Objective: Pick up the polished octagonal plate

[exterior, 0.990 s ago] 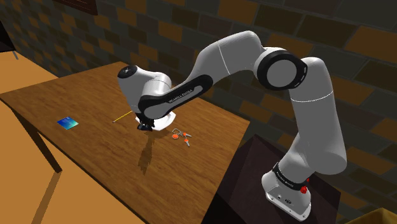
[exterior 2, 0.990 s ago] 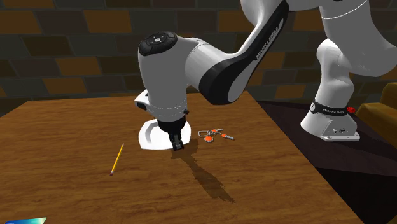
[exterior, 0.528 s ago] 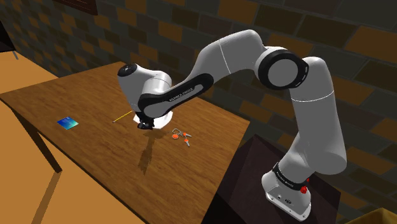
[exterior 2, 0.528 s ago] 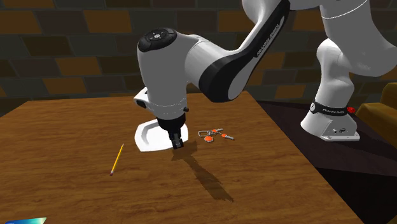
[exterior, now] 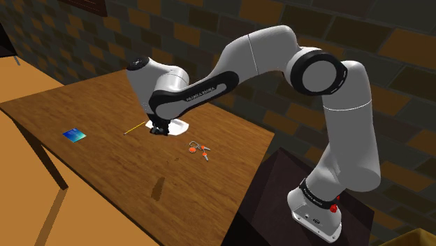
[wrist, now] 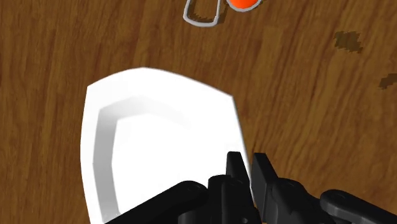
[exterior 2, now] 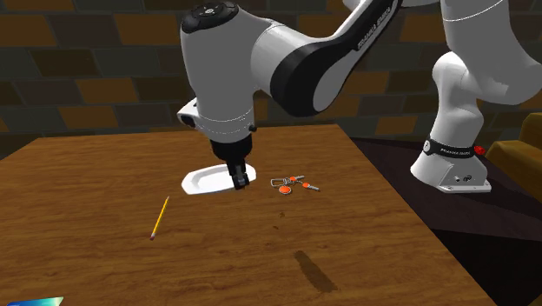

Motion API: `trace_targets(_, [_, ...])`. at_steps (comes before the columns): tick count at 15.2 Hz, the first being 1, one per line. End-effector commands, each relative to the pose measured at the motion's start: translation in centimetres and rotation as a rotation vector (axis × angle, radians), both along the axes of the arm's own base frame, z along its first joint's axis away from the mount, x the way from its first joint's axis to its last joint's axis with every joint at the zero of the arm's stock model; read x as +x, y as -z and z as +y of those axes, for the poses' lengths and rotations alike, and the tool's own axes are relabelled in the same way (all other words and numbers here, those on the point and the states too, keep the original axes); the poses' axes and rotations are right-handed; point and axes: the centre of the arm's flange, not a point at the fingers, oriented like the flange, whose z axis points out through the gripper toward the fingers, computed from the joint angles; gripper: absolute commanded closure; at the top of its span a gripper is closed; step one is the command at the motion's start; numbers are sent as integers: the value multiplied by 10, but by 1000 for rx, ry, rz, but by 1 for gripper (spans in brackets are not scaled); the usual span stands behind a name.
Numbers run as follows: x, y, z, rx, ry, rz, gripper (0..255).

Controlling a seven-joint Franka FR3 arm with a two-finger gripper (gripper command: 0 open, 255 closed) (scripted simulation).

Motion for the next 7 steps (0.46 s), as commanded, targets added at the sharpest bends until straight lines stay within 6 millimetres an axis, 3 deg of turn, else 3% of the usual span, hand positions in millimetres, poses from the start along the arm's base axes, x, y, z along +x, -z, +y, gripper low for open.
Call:
trace_targets(1, [0, -10, -1, 0, 0, 0, 255])
trace_targets(5, [0, -31, -1, 0, 0, 0, 255])
trace_targets(7, [0, -32, -1, 0, 0, 0, 255])
